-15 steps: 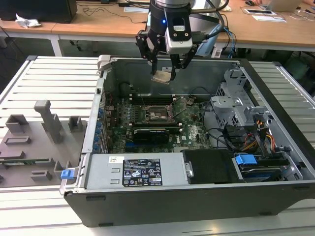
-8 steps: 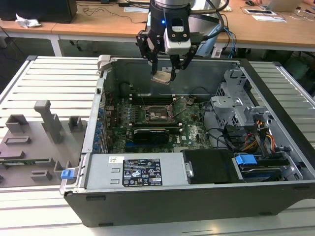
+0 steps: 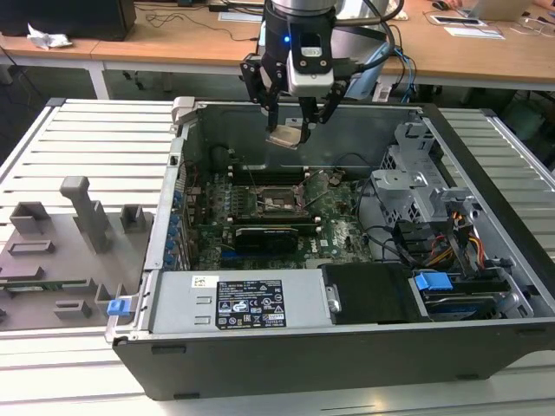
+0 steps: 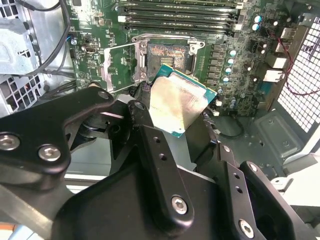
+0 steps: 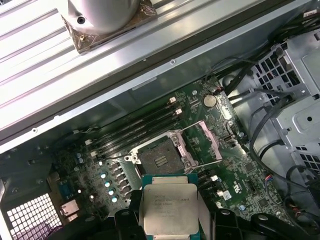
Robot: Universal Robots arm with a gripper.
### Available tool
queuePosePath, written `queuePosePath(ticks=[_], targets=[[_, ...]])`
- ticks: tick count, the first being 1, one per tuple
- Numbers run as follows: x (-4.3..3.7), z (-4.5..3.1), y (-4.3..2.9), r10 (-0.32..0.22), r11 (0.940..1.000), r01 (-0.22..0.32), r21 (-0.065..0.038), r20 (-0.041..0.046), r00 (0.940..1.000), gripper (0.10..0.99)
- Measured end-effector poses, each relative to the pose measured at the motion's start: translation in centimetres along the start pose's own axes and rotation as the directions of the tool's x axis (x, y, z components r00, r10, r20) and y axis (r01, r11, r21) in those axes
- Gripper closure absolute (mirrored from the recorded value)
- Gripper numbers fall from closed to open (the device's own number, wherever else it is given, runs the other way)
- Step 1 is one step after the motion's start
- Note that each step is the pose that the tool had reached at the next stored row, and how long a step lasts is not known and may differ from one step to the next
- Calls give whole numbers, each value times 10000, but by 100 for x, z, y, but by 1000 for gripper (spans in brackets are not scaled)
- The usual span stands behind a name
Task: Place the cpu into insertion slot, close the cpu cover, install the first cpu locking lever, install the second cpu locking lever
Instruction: 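Place the cpu into insertion slot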
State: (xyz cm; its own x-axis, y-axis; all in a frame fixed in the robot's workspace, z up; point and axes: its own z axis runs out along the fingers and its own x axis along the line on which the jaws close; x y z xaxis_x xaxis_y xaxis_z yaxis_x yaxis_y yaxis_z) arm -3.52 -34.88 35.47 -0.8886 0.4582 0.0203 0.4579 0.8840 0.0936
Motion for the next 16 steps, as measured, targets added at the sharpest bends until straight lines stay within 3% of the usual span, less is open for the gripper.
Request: queuePosePath(ticks=[16], targets=[[0,7,-1,354,9994,-354,-8,33,9994,561]])
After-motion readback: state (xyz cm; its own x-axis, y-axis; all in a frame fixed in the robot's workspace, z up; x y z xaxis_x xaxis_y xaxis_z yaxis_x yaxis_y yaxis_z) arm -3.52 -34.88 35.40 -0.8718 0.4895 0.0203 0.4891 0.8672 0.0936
